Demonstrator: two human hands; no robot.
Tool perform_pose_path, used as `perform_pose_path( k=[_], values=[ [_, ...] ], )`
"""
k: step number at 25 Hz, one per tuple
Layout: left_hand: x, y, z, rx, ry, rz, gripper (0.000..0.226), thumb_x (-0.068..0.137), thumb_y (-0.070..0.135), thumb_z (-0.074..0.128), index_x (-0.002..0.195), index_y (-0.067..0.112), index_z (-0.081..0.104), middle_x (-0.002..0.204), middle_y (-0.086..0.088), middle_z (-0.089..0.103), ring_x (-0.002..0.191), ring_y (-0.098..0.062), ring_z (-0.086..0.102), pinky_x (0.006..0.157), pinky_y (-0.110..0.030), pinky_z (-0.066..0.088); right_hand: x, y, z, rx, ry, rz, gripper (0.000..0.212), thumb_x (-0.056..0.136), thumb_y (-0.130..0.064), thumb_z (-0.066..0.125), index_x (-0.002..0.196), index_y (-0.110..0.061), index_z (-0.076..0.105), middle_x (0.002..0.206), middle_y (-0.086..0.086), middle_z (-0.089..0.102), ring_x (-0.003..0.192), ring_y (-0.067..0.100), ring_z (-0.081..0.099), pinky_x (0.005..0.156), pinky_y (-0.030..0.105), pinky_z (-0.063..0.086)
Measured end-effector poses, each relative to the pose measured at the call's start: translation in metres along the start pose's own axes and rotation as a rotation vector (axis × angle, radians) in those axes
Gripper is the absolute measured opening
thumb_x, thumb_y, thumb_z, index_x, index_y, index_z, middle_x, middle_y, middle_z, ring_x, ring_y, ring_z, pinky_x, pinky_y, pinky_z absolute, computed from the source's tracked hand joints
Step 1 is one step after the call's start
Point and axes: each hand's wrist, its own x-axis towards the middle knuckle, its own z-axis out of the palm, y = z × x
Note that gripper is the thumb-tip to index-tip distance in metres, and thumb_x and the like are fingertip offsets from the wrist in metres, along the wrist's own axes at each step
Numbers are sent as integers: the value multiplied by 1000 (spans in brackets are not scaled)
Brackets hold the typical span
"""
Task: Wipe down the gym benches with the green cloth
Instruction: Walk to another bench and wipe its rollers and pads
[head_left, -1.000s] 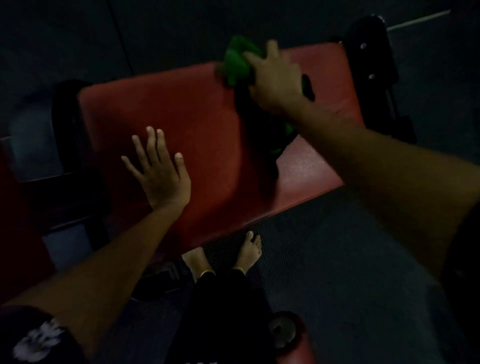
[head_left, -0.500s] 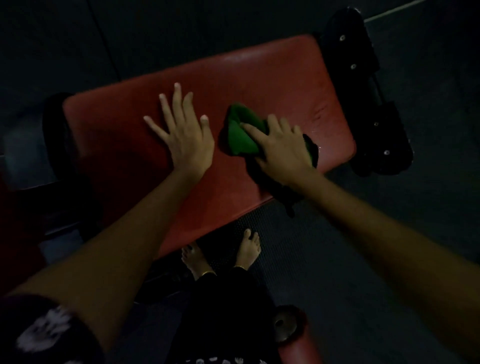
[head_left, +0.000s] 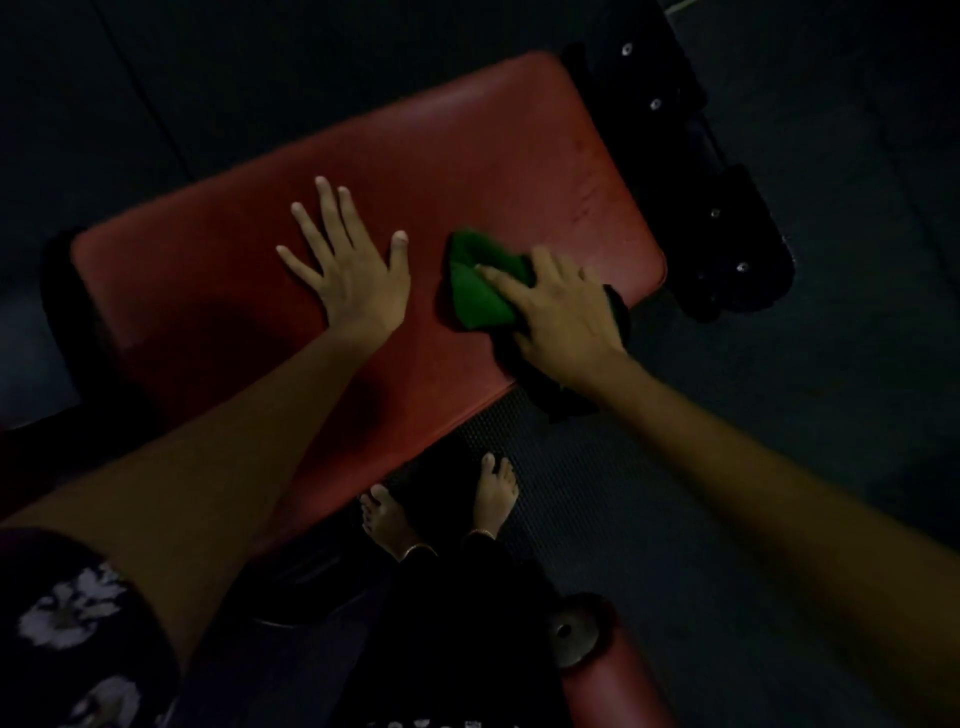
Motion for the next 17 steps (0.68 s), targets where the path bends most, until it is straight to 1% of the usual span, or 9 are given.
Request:
perform_pose_path(
  k=[1, 2, 3, 4, 6, 9, 11, 14, 17],
  values=[
    [-1, 4, 1, -13, 15, -11, 69, 98, 43, 34, 151, 9, 3, 159, -5, -10, 145, -29, -11, 111, -58, -8, 0, 22, -3, -3, 23, 101, 64, 90, -28, 55, 147, -30, 26, 131, 16, 37, 116, 33, 39, 91, 42, 36],
    [-3, 9, 2, -26, 30, -3, 69, 98, 42, 35, 151, 10, 3, 159, -6, -10, 145, -28, -11, 111, -58, -9, 2, 45, -6, 16, 50, 269, 63, 90, -28, 56, 147, -29, 28, 131, 17, 36, 118, 35, 39, 93, 44, 36],
    [-5, 13, 5, -34, 42, 34, 69, 98, 42, 35, 151, 11, 3, 159, -6, -9, 145, -27, -10, 110, -57, -9, 3, 66, -8, 74, 84, 424, 62, 90, -28, 56, 146, -28, 29, 133, 18, 36, 119, 36, 39, 94, 45, 36],
    [-6, 19, 8, -37, 51, 90, 68, 98, 42, 35, 151, 12, 4, 159, -6, -8, 146, -26, -9, 111, -57, -10, 2, 80, -8, 143, 105, 517, 61, 91, -28, 55, 146, -27, 30, 134, 18, 36, 120, 36, 39, 96, 47, 36],
    [-5, 32, 14, -33, 47, 184, 66, 98, 43, 33, 151, 15, 5, 159, -4, -6, 146, -25, -7, 111, -56, -10, -2, 90, -11, 191, 78, 472, 60, 91, -26, 55, 146, -28, 31, 138, 16, 35, 122, 35, 38, 98, 50, 33],
    [-3, 46, 25, 72, 57, 196, 64, 98, 50, 25, 151, 19, 8, 160, 1, 0, 146, -27, -5, 112, -57, -5, -11, 95, -14, 143, 45, 303, 60, 90, -21, 55, 145, -31, 34, 144, 13, 32, 123, 35, 36, 99, 50, 29],
    [-4, 48, 29, 108, 87, 183, 64, 97, 52, 23, 151, 20, 11, 159, 1, 4, 146, -27, -2, 112, -57, -3, 1, 98, -16, 166, 85, 355, 58, 90, -20, 54, 144, -30, 36, 145, 14, 29, 125, 34, 34, 100, 50, 28],
    [-5, 47, 31, 109, 72, 167, 64, 97, 52, 23, 151, 20, 12, 159, 1, 6, 146, -27, -1, 113, -57, -3, 58, 95, -21, 157, 109, 296, 54, 92, -22, 52, 143, -27, 36, 146, 15, 27, 126, 34, 33, 102, 51, 32],
    [0, 48, 29, 129, 79, 163, 65, 95, 52, 21, 151, 20, 13, 159, 0, 8, 146, -29, 1, 112, -57, -2, 127, 94, -31, 232, 120, 234, 55, 91, -23, 52, 143, -26, 36, 144, 14, 29, 124, 35, 36, 101, 50, 37]
  ],
)
